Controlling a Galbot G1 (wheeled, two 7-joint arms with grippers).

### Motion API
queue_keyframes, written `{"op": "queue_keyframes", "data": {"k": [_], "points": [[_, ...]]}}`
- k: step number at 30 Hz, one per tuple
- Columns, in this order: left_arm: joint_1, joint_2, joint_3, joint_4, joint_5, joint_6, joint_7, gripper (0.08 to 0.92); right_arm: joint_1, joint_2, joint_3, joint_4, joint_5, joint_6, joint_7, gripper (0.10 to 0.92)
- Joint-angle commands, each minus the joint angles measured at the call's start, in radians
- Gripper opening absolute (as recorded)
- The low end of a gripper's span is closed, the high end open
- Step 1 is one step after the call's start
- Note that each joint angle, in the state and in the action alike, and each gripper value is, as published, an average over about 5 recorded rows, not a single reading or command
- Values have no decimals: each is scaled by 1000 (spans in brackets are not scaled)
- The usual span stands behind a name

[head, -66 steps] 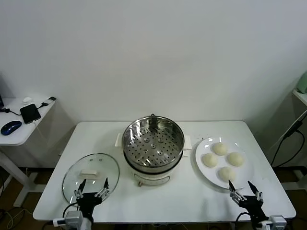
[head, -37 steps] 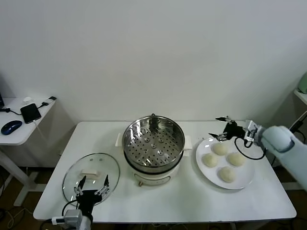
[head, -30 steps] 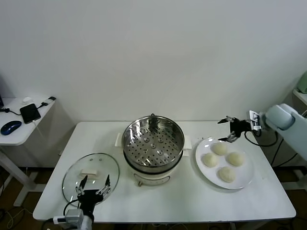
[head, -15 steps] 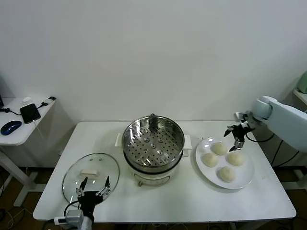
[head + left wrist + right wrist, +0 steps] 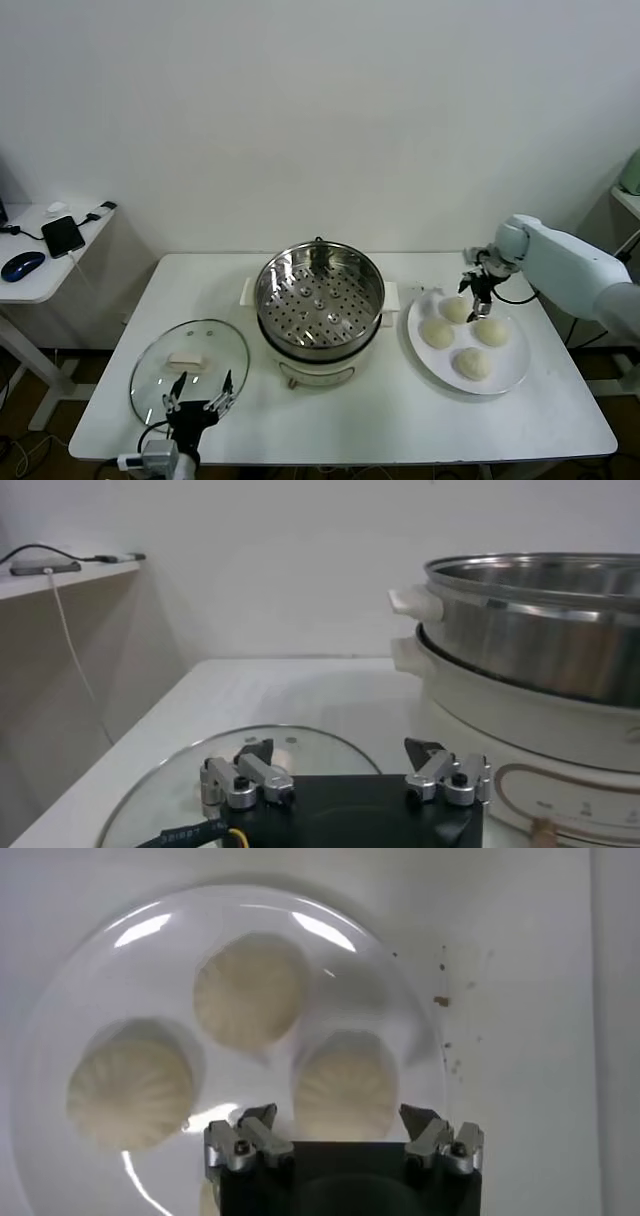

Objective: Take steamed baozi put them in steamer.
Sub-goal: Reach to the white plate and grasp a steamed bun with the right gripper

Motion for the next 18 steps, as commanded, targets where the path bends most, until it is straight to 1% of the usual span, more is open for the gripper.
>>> {"op": "queue_keyframes", "data": {"k": [1,6,11,14,18], "points": [[-2,0,0,4,0,1,1,823,-30,57,17,-70,-25,-19,24,806],[-4,0,0,3,-1,1,1,823,-25,59,8,-67,-30,-28,18,720],[-1,-1,0,-1,-1,1,1,823,-4,49,-10,-37,-16,-36,3,686],[4,-2,1,-7,-1,2,1,823,56,22,-47,23,14,-37,-10,678],[7,-3,8,-15,0,6,1,823,251,-29,-185,169,117,-29,-35,676]]}}
